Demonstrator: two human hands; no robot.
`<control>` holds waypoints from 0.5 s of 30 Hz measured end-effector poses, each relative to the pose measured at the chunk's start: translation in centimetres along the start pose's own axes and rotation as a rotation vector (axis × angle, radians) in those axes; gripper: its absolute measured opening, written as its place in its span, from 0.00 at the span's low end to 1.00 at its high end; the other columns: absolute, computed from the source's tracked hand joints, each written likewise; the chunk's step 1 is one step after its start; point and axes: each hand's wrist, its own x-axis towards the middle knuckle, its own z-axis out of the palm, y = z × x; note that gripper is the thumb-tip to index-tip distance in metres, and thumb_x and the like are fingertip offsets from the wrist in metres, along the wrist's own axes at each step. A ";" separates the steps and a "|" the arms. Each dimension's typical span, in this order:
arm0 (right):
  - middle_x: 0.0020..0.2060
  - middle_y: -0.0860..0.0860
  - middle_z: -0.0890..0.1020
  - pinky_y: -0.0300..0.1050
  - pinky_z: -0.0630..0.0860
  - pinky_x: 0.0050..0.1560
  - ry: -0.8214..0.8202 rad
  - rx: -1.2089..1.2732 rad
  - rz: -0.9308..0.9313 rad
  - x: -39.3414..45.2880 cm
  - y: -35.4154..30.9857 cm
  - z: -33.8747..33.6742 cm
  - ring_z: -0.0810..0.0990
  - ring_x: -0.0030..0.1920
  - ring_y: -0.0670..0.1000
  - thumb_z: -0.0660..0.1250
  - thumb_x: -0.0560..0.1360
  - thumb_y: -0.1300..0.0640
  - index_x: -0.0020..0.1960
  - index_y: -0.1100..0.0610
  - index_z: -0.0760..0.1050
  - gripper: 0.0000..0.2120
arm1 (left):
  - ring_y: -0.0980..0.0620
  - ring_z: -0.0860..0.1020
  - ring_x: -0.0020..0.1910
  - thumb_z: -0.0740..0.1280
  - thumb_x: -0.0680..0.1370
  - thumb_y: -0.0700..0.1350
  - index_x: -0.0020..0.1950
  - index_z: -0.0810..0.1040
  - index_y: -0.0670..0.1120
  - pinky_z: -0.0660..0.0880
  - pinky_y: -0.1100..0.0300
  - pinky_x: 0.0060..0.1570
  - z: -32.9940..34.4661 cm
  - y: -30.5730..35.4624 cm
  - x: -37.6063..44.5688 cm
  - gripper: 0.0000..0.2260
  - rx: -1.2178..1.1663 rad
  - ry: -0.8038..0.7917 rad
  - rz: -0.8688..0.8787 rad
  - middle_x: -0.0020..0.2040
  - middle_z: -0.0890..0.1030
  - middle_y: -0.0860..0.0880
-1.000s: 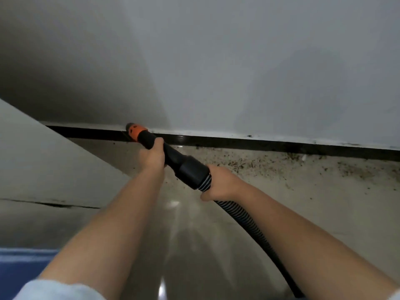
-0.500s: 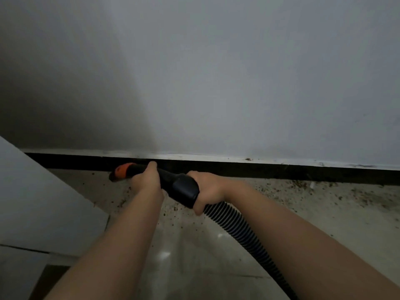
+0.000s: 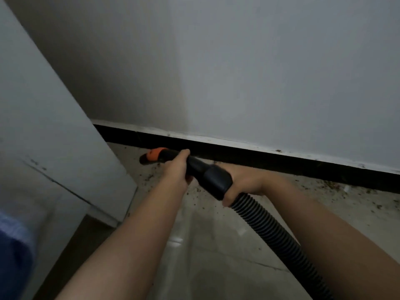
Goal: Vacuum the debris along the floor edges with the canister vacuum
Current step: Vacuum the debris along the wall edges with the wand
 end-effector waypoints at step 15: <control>0.46 0.54 0.76 0.42 0.79 0.33 -0.031 0.141 0.132 1.2 0.5 2.9 0.79 0.36 0.50 0.71 0.71 0.62 0.58 0.53 0.68 0.19 | 0.41 0.76 0.57 0.64 0.78 0.50 0.68 0.66 0.41 0.75 0.49 0.57 -2.4 -3.1 0.4 0.22 0.109 0.116 -0.052 0.61 0.75 0.40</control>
